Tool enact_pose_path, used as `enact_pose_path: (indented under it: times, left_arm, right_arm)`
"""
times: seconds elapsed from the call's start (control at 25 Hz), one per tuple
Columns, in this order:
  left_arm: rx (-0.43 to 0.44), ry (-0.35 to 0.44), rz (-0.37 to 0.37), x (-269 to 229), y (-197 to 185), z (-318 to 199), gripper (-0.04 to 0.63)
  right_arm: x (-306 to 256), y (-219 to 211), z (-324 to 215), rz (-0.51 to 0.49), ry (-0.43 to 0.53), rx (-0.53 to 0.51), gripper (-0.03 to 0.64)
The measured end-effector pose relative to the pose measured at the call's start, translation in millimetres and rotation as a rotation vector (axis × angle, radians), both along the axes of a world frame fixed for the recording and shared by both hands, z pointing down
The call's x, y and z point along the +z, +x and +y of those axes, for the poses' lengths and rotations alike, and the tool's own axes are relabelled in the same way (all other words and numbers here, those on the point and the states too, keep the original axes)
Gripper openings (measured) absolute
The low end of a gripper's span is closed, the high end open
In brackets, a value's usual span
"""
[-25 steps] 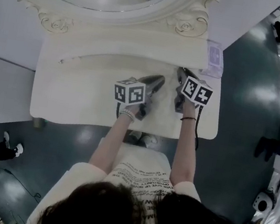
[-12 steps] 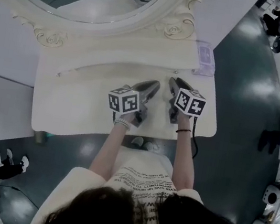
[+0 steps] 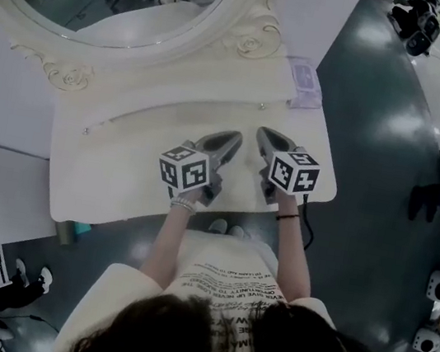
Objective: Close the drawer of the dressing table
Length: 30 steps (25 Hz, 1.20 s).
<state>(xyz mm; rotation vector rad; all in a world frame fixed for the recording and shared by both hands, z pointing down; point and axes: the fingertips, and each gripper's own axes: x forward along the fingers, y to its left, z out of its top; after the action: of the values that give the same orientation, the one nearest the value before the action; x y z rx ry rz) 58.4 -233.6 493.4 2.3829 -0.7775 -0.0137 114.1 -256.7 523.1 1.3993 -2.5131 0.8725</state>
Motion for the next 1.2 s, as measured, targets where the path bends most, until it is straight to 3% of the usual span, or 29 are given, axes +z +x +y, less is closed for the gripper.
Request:
enact_pose_path:
  times: [0.56, 1.2]
  left_arm:
    - [0.034, 0.054, -0.009, -14, 3, 23, 0.005]
    - [0.030, 0.062, -0.008, -17, 1, 27, 0.005]
  right_arm:
    - [-35, -17, 23, -0.010, 0.103, -0.054, 0.003]
    - [-39, -18, 29, -0.033, 0.124, -0.061, 0.003]
